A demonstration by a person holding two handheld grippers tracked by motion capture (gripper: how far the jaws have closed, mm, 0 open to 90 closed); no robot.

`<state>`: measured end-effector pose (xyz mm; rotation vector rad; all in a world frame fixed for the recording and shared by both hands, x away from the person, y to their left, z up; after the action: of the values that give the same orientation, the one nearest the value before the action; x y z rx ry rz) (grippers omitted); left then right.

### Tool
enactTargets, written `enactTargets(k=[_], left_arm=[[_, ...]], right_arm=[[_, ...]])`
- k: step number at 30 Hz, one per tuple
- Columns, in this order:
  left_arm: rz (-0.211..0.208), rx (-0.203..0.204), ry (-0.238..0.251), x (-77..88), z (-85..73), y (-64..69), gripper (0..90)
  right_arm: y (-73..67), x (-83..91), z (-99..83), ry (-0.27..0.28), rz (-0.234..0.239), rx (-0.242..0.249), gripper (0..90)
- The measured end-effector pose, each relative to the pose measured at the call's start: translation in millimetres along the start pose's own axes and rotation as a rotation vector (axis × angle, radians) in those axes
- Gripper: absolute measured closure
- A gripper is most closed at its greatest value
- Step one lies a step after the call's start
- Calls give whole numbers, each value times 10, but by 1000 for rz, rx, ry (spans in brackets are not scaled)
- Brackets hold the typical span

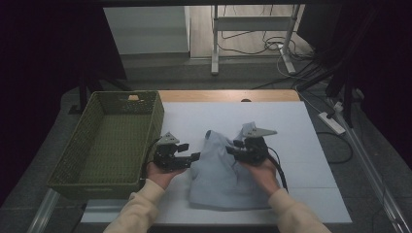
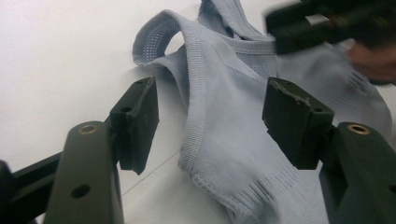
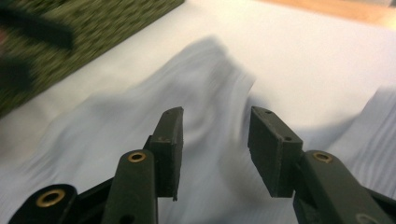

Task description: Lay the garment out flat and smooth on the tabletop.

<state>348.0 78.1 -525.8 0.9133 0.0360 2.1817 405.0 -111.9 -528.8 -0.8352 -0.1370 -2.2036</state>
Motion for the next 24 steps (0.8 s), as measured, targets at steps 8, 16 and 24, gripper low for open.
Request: enactTargets(k=[8, 16, 24], left_arm=[[-1, -5, -1, 0, -2, -11, 362], [-1, -4, -2, 3, -4, -20, 362], [-1, -7, -9, -4, -12, -18, 359]], right_arm=[[274, -528, 375, -26, -31, -61, 554], [486, -944, 359, -93, -25, -100, 539], [356, -1058, 129, -206, 34, -48, 492]])
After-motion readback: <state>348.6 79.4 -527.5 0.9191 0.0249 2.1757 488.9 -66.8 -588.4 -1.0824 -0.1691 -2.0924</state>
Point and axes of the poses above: each handheld gripper's, and its own axes: x roughly backward along the jaws, z roughly out of its top, y roughly to its right, the point moved 8 cm from there along -x, roughly forward along the jaws, and after that the axes turned 1 degree about -y, right-handed, at the moved point
